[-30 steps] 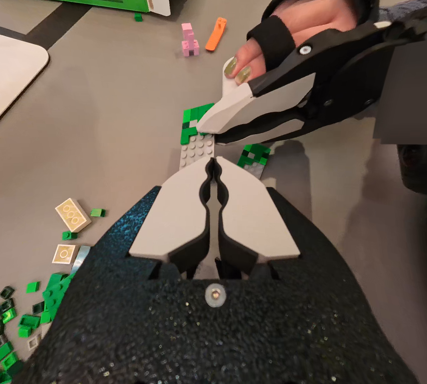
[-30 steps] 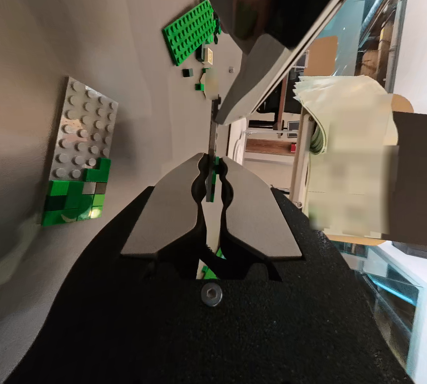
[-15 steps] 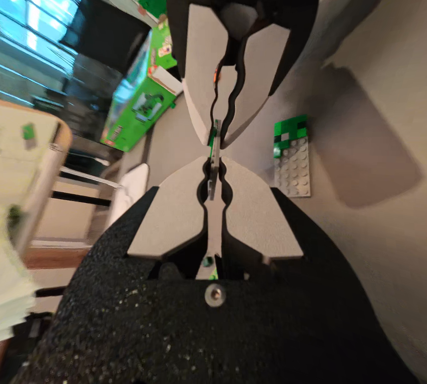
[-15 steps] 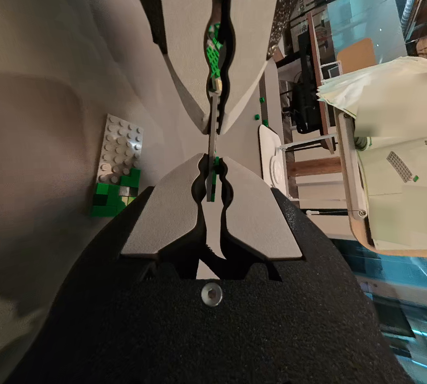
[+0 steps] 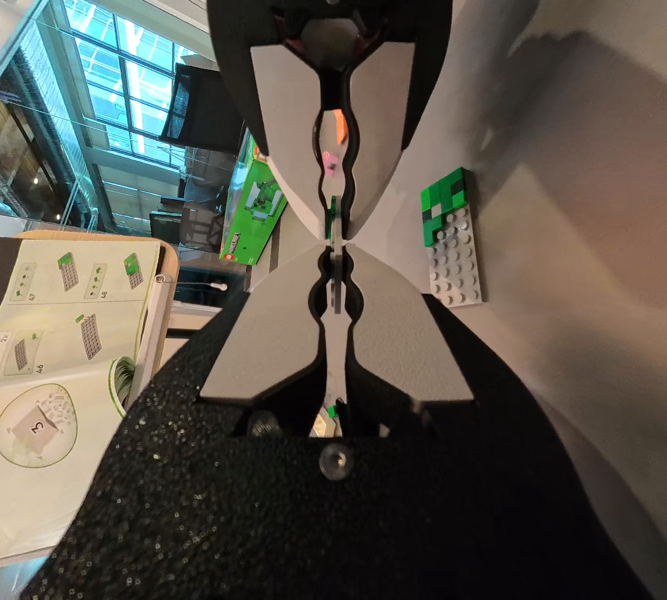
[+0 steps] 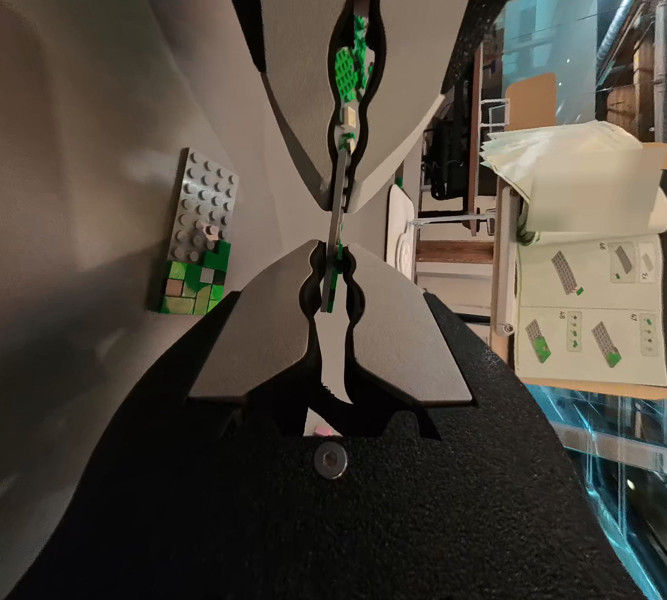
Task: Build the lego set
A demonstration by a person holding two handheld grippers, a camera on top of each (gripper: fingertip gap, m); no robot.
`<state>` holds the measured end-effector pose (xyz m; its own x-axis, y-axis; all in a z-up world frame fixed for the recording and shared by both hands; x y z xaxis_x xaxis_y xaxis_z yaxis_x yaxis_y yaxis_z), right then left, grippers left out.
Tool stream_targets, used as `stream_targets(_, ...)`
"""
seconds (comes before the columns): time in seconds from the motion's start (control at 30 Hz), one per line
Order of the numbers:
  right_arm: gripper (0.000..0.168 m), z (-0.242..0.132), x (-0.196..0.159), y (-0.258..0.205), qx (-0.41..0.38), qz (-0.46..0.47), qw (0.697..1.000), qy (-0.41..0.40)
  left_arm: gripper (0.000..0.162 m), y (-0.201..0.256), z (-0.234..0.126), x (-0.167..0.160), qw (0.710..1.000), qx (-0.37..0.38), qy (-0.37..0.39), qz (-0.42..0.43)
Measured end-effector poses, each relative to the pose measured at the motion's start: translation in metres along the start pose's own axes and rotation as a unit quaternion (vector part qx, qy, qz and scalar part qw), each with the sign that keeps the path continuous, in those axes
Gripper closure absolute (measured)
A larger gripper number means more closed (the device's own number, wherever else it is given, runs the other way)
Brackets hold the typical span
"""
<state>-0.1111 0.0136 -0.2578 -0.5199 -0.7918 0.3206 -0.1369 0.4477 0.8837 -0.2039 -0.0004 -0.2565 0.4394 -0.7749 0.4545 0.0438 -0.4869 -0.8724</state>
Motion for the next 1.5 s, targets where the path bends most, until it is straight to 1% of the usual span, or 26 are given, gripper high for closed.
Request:
stream_targets(0.13, 0.161, 0.0, 0.0, 0.001, 0.003, -0.006, 1.0, -0.023, 0.158, -0.001, 0.001, 0.0, 1.0, 0.006, -0.004, -0.015)
stream_targets(0.23, 0.161, -0.001, 0.002, 0.0, 0.002, -0.018, 0.999, -0.029, 0.158, -0.001, 0.001, 0.002, 1.0, 0.004, -0.003, -0.01)
stream_targets(0.37, 0.161, -0.001, 0.0, -0.008, 0.04, -0.018, 0.998, -0.036, 0.158, 0.008, 0.004, 0.001, 1.0, -0.014, -0.004, -0.003)
stream_targets(0.43, 0.161, 0.0, 0.0, -0.009, 0.049, -0.004, 0.998, -0.038, 0.158, 0.009, 0.004, 0.0, 1.0, -0.018, -0.002, -0.014)
stream_targets(0.57, 0.16, 0.001, -0.002, -0.005, 0.019, 0.074, 0.997, -0.012, 0.158, 0.005, 0.003, -0.002, 0.999, -0.009, 0.002, -0.031)
stream_targets(0.6, 0.159, 0.0, -0.002, -0.004, 0.01, 0.076, 0.997, -0.005, 0.158, 0.005, 0.002, -0.002, 0.999, -0.007, 0.005, -0.038)
stream_targets(0.7, 0.146, 0.001, -0.004, -0.006, -0.001, 0.09, 0.996, -0.004, 0.158, 0.003, 0.002, -0.002, 0.998, -0.005, 0.007, -0.055)
stream_targets(0.77, 0.144, -0.001, -0.005, -0.006, -0.011, 0.096, 0.995, -0.002, 0.158, 0.003, 0.002, -0.004, 0.998, -0.007, 0.004, -0.058)
stream_targets(0.83, 0.145, -0.004, -0.006, -0.005, -0.024, 0.09, 0.996, 0.002, 0.158, 0.003, 0.002, -0.005, 0.998, -0.008, 0.002, -0.058)
stream_targets(0.93, 0.15, -0.007, -0.005, -0.007, -0.02, 0.076, 0.997, 0.006, 0.158, 0.003, 0.002, -0.003, 0.998, -0.008, 0.007, -0.058)
stream_targets(1.03, 0.16, -0.008, -0.004, -0.009, -0.016, 0.044, 0.999, 0.003, 0.158, 0.005, 0.003, -0.001, 0.999, -0.012, 0.008, -0.05)
stream_targets(1.37, 0.161, -0.01, -0.001, -0.01, 0.017, 0.009, 1.0, -0.014, 0.158, 0.008, 0.003, 0.002, 1.0, -0.016, 0.007, -0.019)
stream_targets(1.47, 0.16, -0.01, -0.002, -0.011, 0.034, 0.022, 0.999, -0.012, 0.158, 0.01, 0.004, 0.001, 0.999, -0.023, 0.01, -0.031)
stream_targets(1.5, 0.16, -0.01, -0.003, -0.01, 0.035, 0.043, 0.998, -0.007, 0.158, 0.008, 0.004, 0.001, 0.999, -0.02, 0.011, -0.04)
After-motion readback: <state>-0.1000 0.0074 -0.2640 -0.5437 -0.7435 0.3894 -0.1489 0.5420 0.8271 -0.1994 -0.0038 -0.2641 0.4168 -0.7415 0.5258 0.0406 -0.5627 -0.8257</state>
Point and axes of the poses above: each gripper's, where its closed fingertips meet, z out along the fingers, x out of its top, y = z × x across the jaws, the point moved 6 cm from there along -z, back along the fingers, and after that the axes turned 15 degrees about y, right-handed, at the moved point
